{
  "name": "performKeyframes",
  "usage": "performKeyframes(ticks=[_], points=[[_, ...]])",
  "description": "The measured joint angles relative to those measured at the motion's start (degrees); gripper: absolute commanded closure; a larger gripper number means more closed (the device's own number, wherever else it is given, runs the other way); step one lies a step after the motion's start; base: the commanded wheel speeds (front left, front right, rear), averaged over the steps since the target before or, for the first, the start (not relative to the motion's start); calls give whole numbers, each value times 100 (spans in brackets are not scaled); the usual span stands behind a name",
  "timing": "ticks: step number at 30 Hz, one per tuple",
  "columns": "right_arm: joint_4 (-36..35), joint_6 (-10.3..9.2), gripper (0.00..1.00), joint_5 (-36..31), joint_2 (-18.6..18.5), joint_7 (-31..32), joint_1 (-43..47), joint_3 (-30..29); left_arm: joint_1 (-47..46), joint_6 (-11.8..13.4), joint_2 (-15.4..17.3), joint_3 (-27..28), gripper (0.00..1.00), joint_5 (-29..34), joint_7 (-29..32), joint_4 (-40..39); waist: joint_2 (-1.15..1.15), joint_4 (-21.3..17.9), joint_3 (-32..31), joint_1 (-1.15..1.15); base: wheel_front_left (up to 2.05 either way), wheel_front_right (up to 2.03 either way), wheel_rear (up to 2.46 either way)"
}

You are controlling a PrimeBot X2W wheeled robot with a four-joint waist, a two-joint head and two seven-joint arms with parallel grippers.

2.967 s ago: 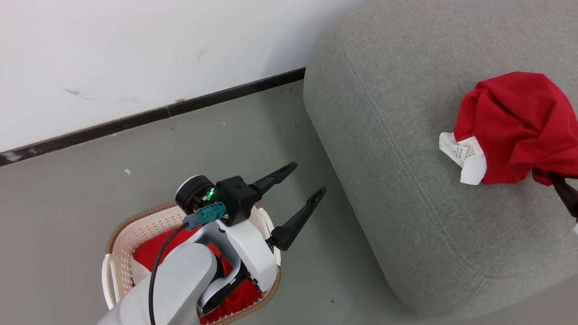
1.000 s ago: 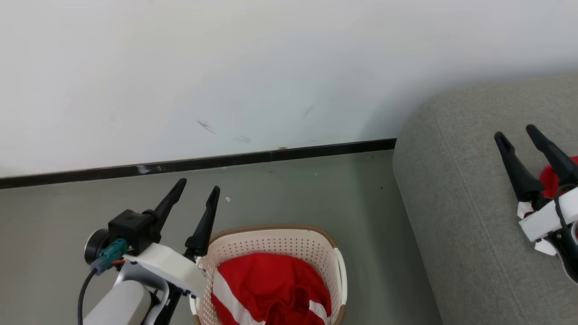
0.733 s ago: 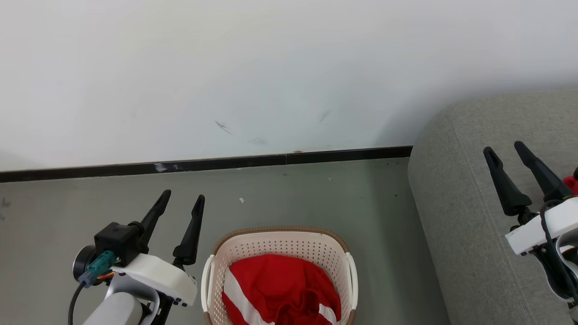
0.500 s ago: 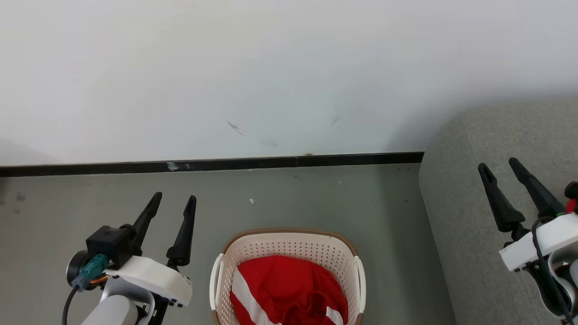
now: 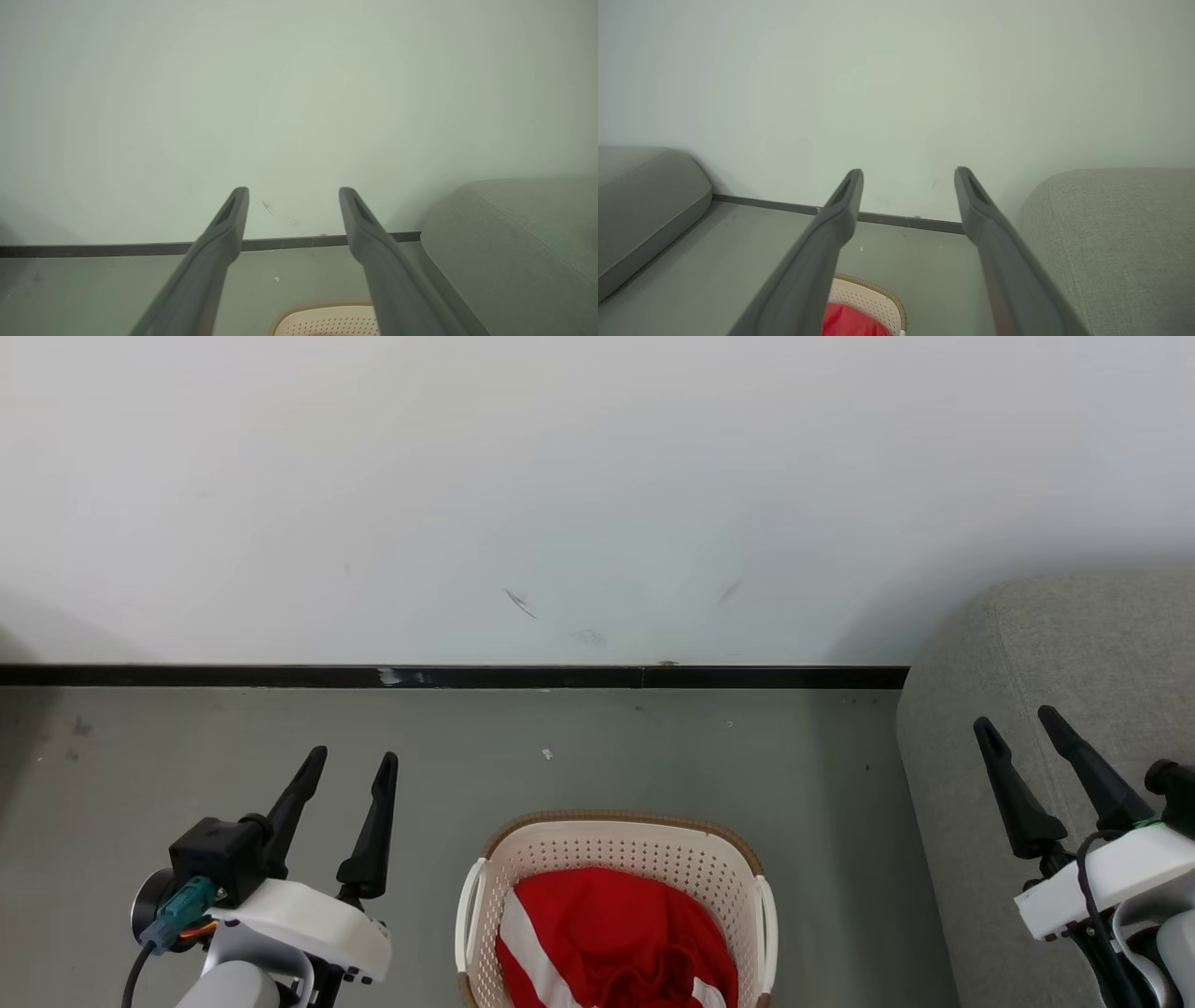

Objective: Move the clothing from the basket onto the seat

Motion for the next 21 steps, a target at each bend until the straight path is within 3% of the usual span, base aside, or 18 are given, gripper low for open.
performKeyframes(ticks=[21], points=[[-327, 0, 0, -314, 256, 0, 248, -167, 137, -51, 10, 97, 0, 10, -1, -42, 0, -14, 9, 0, 0, 0, 0]])
